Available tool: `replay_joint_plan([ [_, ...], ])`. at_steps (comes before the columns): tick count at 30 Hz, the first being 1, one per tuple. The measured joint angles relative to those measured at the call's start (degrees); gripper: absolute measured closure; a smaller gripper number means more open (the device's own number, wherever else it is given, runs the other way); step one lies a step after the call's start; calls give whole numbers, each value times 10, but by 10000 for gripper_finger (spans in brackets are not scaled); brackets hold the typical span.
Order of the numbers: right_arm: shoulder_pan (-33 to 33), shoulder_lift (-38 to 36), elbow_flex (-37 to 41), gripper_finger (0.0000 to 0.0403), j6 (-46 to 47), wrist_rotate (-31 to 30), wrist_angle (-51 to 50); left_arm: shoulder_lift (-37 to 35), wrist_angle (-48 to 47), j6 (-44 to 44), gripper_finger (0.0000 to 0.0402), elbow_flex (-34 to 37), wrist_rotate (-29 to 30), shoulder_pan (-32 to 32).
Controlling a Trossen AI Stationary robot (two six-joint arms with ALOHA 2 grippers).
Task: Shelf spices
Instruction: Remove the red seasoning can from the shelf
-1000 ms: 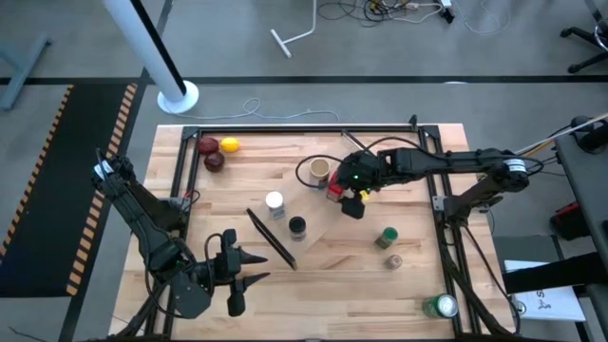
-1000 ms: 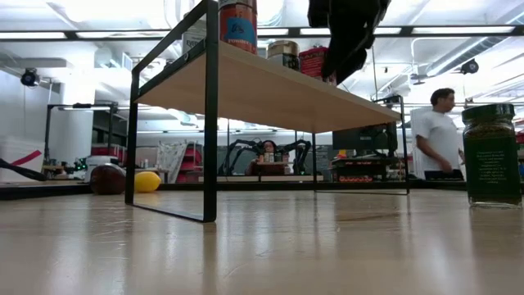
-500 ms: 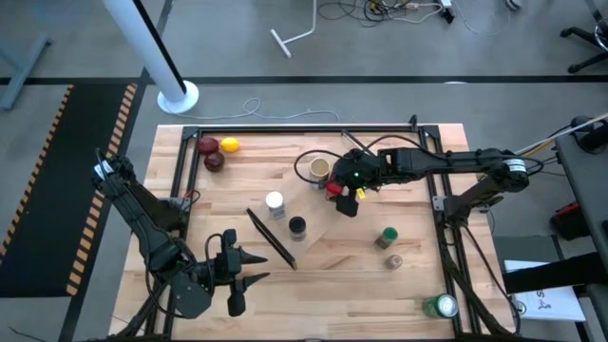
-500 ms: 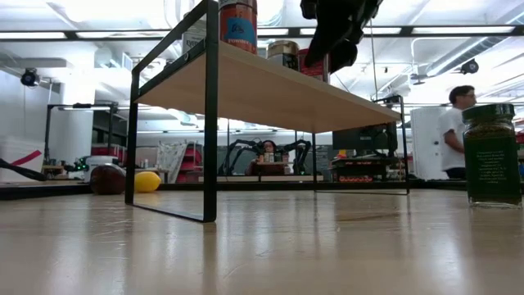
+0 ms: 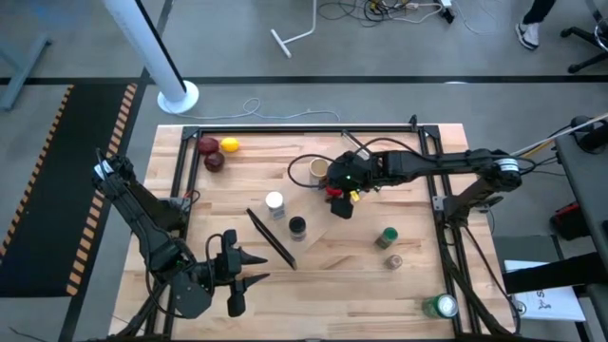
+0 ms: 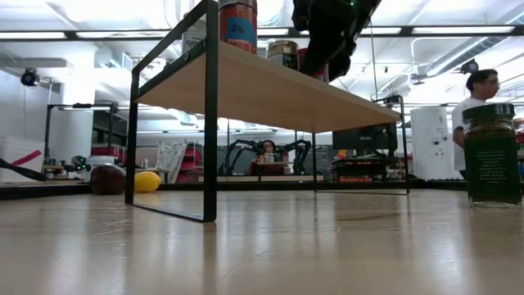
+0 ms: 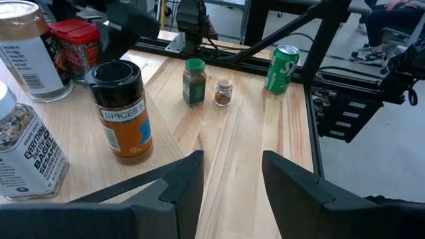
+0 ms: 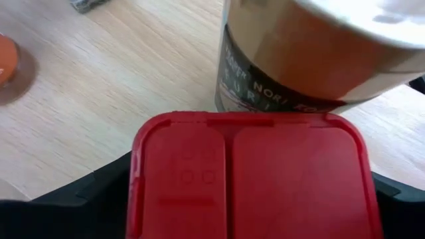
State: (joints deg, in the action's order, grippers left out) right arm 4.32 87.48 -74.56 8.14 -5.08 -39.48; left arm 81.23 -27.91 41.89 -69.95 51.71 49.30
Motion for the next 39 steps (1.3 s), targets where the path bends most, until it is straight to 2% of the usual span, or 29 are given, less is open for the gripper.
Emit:
replay_joint_plan([
  [3, 0, 3, 0, 76, 0, 0, 0, 0, 0, 0, 260, 0, 0, 0],
  [8, 0, 2, 0, 136, 1, 1, -1, 0, 0, 0, 260, 0, 0, 0],
  [15, -1, -8, 0, 136, 15, 20, -21, 0, 0, 1, 260, 0, -2, 0],
  [22, -17, -42, 0, 136, 51, 114, -59, 0, 0, 2, 260, 0, -3, 0],
  [25, -45, -52, 0, 136, 71, 141, -62, 0, 0, 2, 260, 0, -3, 0],
  [33, -173, -53, 0, 136, 146, 139, -78, 0, 0, 2, 260, 0, -3, 0],
  [35, -214, -53, 0, 136, 175, 111, -77, 0, 0, 2, 260, 0, -3, 0],
  [39, -296, -51, 1, 136, 252, 15, -77, 0, 0, 2, 260, 0, -3, 0],
])
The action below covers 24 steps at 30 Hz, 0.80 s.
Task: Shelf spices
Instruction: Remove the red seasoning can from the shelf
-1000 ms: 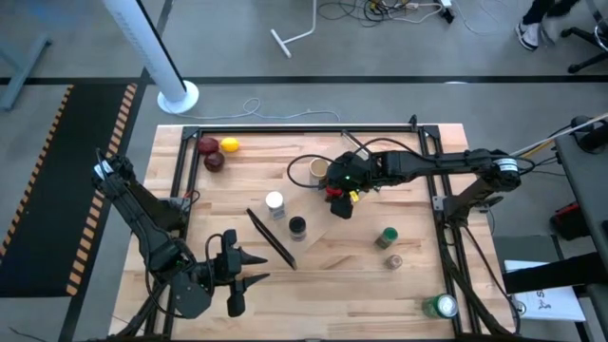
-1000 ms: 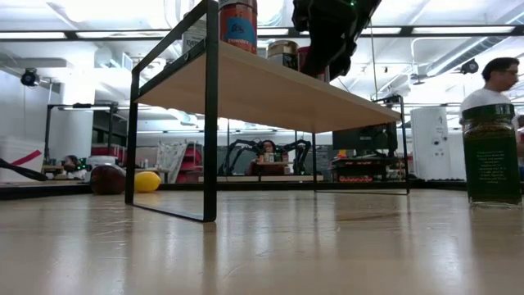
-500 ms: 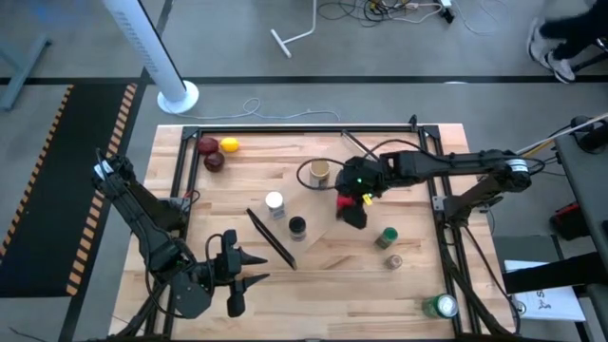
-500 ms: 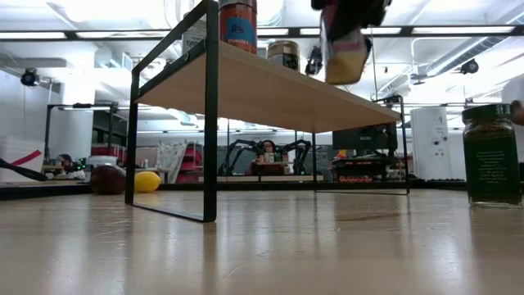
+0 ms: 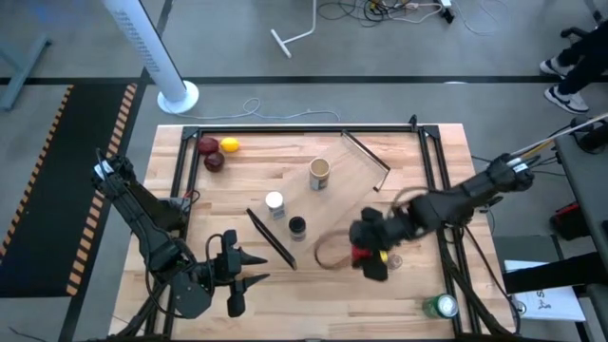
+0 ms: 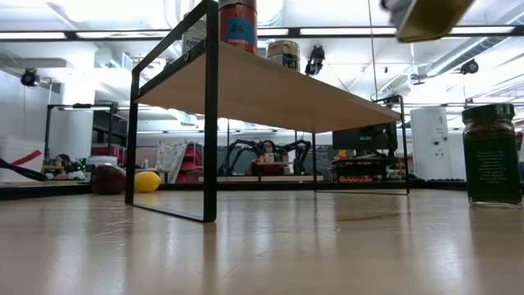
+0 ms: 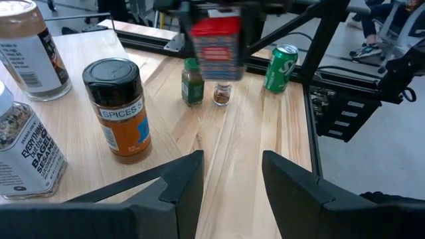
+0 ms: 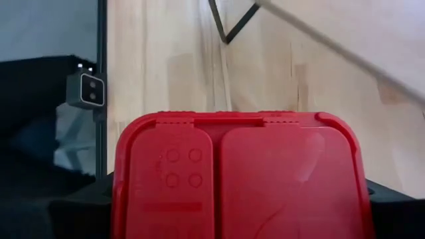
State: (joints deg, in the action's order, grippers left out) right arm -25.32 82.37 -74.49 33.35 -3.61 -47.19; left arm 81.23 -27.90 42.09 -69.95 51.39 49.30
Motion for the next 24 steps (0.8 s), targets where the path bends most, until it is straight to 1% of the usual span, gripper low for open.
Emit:
replay_joint_plan([
  [5, -87, 17, 0, 136, 104, -115, 0, 0, 0, -6, 260, 0, 1, 0],
  [7, -112, 34, 0, 136, 144, -145, -5, 0, 0, -11, 260, 0, 4, 0],
  [13, -152, 124, 2, 136, 244, -176, 2, 0, 0, -24, 260, 0, 23, 0],
  [19, -185, 211, 2, 136, 355, -225, 25, 0, -1, -44, 260, 0, 70, 0],
  [24, -216, 247, 2, 132, 467, -256, 24, 0, -1, -71, 260, 0, 115, 0],
])
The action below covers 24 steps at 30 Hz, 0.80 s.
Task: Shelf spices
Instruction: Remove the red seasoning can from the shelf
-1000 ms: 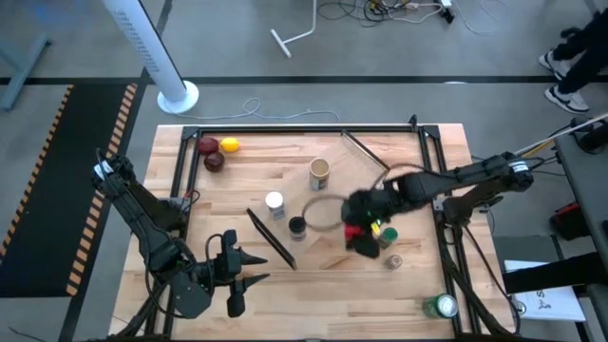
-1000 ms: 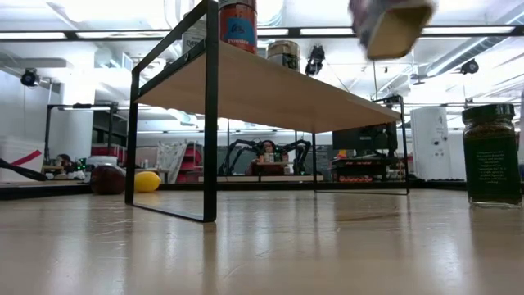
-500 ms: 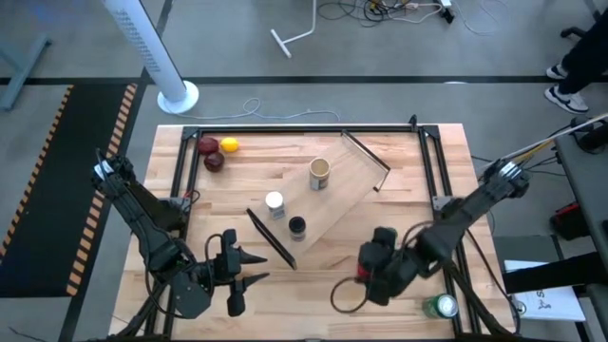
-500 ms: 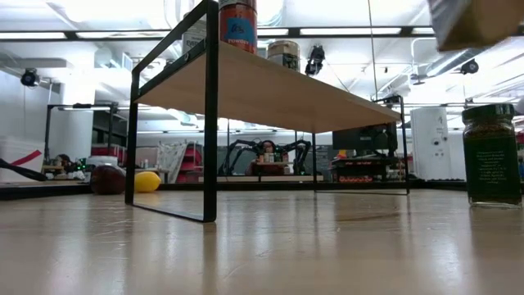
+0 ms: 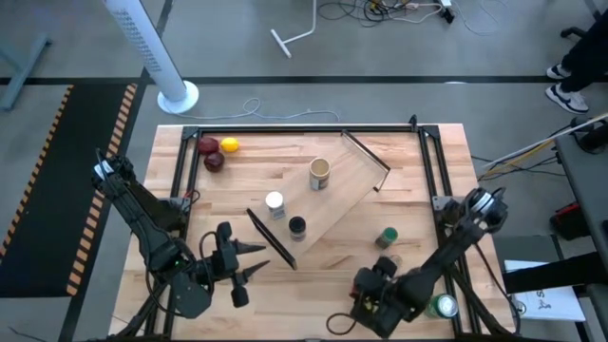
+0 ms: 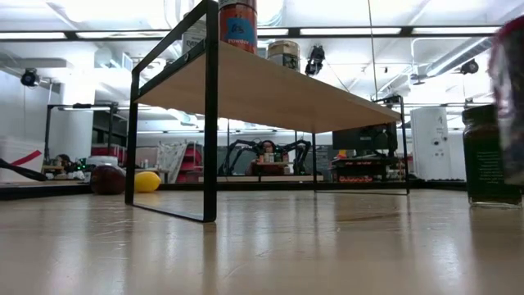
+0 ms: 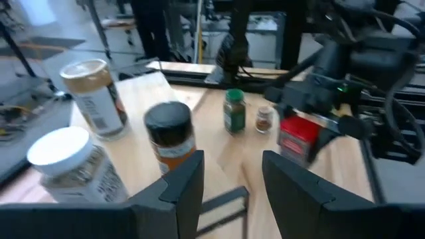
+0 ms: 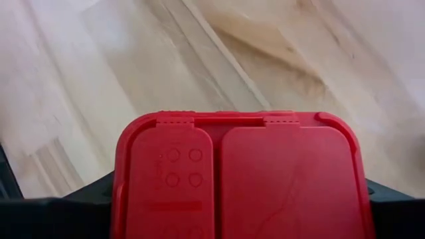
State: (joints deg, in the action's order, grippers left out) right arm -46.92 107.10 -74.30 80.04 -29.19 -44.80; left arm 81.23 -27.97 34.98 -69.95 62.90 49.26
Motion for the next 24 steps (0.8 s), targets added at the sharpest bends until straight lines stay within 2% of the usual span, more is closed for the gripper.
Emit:
replay_joint_plan([
  [5, -32, 6, 0, 133, 95, -54, -30, 0, 0, -15, 260, 0, 12, 0],
  [10, -48, 8, 1, 130, 166, -59, -91, -1, 1, -24, 260, 0, 12, -3],
  [19, -50, 8, 11, 116, 175, -55, -106, -1, 2, -18, 260, 0, 12, -2],
  [24, -50, 8, 12, 91, 174, -55, -106, -1, 2, -15, 260, 0, 11, -2],
])
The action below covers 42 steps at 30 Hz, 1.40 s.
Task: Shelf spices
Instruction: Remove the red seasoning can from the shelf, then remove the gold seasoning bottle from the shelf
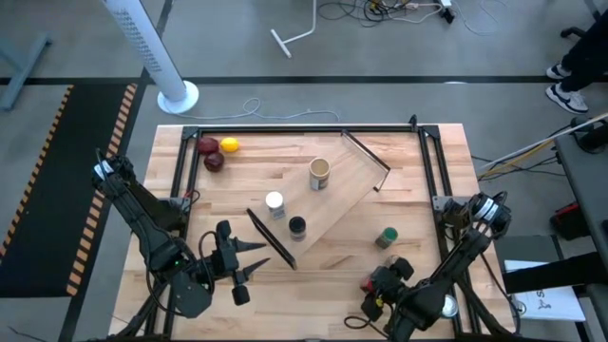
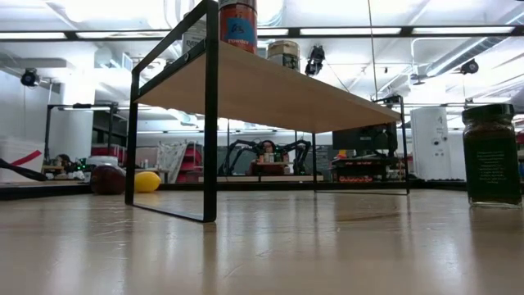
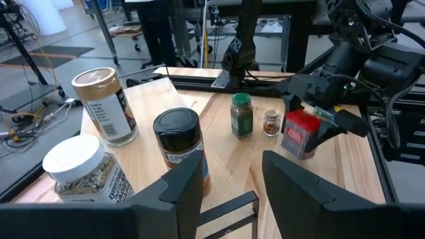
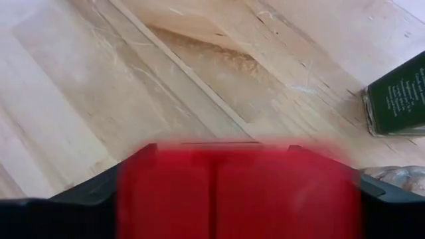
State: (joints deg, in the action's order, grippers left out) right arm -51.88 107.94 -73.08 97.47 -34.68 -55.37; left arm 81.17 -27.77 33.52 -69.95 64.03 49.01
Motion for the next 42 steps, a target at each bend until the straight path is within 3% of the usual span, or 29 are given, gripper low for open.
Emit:
replay_joint_plan([
  [7, 0, 0, 0, 65, -8, 1, 0, 0, 4, 0, 260, 0, 0, 0],
  [18, 1, -43, -37, 62, -40, 0, -76, 0, 8, 0, 260, 0, -1, 0],
  [22, 5, -73, -45, 62, -73, -31, -74, 0, 9, 0, 260, 0, -2, 0],
  [32, 91, -179, -45, 61, -280, -207, -73, 0, 14, 0, 260, 0, -2, 0],
  [42, 241, -262, -45, 61, -533, -224, 19, 0, 14, -12, 260, 0, 0, 0],
])
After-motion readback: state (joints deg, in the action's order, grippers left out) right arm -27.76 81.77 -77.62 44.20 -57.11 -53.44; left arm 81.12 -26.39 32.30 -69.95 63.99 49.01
